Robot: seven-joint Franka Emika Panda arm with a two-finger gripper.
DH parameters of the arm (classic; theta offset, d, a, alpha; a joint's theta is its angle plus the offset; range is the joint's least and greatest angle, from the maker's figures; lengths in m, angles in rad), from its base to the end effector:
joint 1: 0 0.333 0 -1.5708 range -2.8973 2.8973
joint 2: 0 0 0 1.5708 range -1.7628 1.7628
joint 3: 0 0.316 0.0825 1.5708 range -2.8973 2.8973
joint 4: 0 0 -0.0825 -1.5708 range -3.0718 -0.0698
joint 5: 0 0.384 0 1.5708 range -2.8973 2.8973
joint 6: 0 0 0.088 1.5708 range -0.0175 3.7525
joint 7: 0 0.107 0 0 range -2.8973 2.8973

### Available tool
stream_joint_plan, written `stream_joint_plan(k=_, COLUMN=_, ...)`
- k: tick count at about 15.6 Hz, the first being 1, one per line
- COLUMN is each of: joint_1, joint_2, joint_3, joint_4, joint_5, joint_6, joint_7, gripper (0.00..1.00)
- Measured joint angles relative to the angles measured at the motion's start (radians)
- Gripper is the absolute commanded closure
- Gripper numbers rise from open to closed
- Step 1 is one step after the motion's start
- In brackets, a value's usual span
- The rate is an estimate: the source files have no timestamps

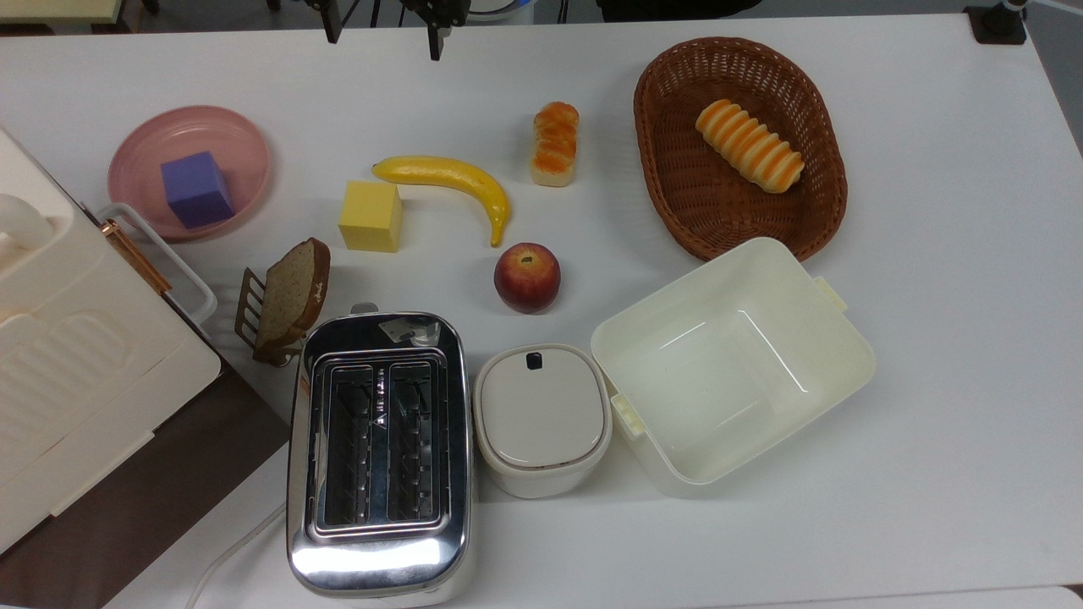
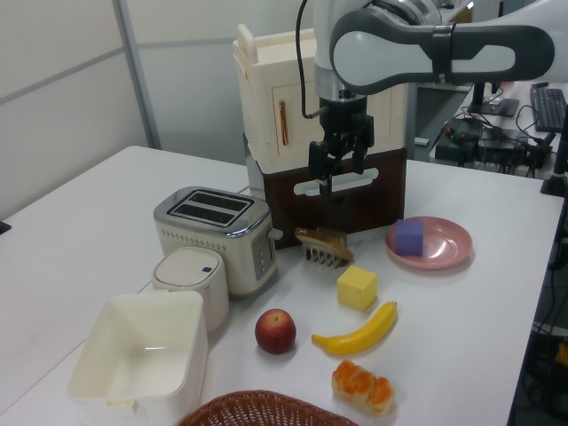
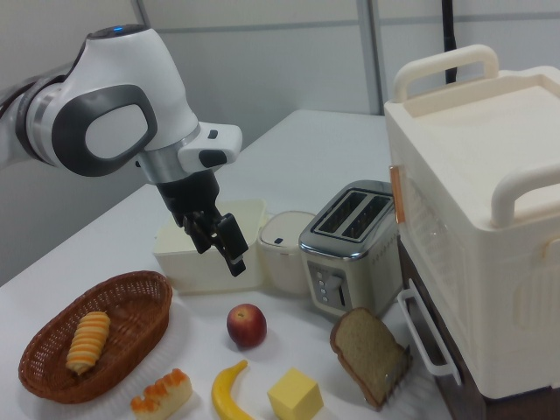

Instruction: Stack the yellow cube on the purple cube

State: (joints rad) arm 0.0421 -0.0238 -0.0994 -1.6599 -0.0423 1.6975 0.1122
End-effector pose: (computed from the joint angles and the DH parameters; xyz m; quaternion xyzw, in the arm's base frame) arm 0.5568 -0.0366 0.6067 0.9959 -0.0826 0.0312 0.0190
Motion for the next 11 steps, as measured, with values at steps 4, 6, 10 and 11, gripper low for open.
stream_joint_plan(k=4, joint_1=-0.002, joint_2=0.004, joint_3=-0.003, joint_4=0.005, joint_5=0.000, joint_6=-0.037, joint_7=0.000, gripper=0.00)
stream_joint_plan(k=6, joint_1=-0.003, joint_2=0.004, joint_3=-0.006, joint_4=0.007, joint_5=0.000, joint_6=-0.040, joint_7=0.000, gripper=0.00)
stream_joint_plan(k=10, joint_1=-0.003, joint_2=0.005, joint_3=-0.006, joint_4=0.007, joint_5=0.000, joint_6=-0.040, joint_7=0.000, gripper=0.00)
stream_joint_plan(k=11, joint_1=-0.003, joint_2=0.005, joint_3=-0.006, joint_4=0.007, joint_5=0.000, joint_6=-0.040, joint_7=0.000, gripper=0.00)
